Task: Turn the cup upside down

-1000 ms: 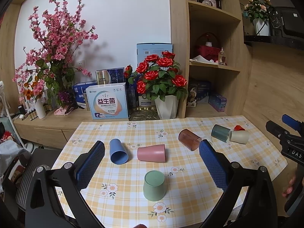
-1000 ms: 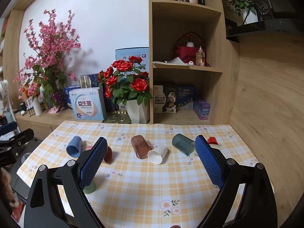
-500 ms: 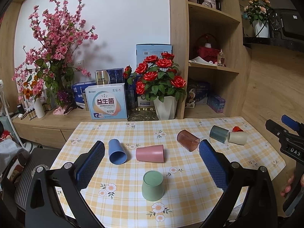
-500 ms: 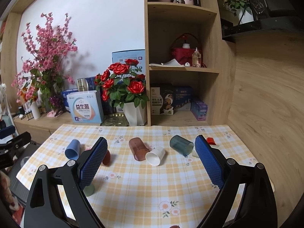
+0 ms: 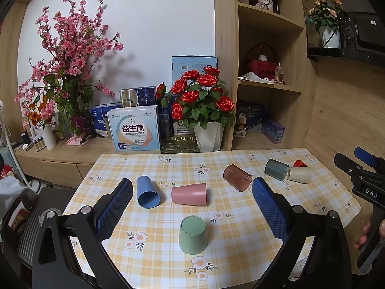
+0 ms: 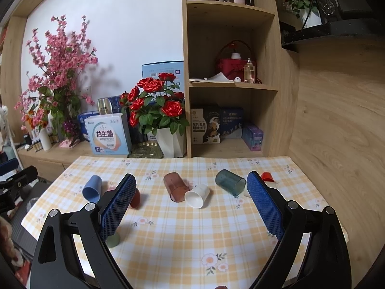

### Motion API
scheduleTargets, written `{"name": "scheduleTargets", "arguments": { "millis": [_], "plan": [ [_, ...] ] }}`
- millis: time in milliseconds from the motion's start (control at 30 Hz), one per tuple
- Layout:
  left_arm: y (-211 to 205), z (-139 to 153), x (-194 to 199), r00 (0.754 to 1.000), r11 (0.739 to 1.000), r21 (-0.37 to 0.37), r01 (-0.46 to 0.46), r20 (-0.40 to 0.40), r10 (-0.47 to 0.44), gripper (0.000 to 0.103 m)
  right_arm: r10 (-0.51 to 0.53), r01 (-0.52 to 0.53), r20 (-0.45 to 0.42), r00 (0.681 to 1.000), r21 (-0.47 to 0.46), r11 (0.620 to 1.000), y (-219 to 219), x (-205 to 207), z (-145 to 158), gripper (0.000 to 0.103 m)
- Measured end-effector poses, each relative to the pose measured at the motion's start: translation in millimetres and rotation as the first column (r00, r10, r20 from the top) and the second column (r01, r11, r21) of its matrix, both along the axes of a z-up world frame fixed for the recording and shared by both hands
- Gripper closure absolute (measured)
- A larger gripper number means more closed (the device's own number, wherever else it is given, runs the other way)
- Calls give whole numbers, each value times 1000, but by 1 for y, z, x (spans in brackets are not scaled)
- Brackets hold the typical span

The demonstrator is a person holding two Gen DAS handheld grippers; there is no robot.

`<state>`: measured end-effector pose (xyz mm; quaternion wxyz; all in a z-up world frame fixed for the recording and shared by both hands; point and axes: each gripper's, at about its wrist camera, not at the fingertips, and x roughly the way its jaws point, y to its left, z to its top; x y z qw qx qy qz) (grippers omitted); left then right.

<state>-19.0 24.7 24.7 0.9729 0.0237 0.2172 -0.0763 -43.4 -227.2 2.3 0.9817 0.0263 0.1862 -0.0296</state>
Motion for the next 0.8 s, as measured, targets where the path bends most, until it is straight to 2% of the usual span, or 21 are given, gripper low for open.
{"name": "scheduleTargets", "arguments": {
  "millis": [800],
  "plan": [
    [5,-2,-2,1000,1000,6,-11,-2,11,6,2,-2,-11,1000,3,1000,3,0,-5,13]
  ]
}}
